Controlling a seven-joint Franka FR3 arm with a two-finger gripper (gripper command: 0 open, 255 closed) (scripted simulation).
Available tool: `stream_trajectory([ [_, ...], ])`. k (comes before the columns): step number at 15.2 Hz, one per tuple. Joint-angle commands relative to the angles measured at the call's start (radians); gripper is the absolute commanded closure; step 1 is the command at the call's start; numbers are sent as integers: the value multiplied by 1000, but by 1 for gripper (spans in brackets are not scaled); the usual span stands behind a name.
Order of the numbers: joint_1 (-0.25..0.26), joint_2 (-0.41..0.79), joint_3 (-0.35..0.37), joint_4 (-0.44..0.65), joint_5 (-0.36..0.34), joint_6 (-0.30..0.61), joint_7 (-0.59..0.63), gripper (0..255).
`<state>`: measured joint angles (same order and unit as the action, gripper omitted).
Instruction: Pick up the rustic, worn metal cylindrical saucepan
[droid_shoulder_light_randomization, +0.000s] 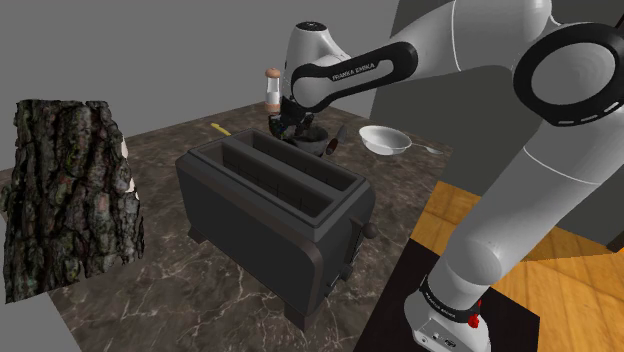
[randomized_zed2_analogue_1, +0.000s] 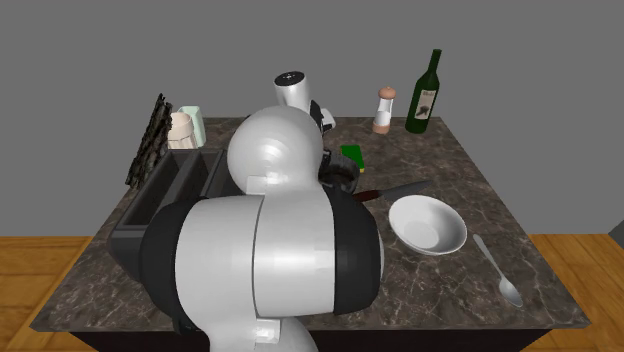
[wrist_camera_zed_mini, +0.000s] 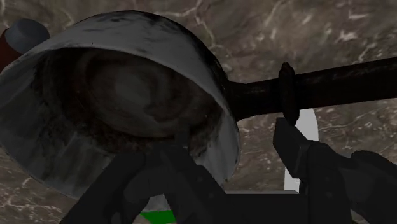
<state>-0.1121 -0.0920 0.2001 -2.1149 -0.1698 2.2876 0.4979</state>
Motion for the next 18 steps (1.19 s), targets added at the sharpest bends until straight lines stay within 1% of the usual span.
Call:
stream_trajectory([
  [1, 0, 0, 0, -3, 0, 3, 1, 255],
  [9, 0, 1, 0, -2, -1, 3, 1, 255],
  [18, 2, -27, -2, 90, 21, -114, -26, 255],
])
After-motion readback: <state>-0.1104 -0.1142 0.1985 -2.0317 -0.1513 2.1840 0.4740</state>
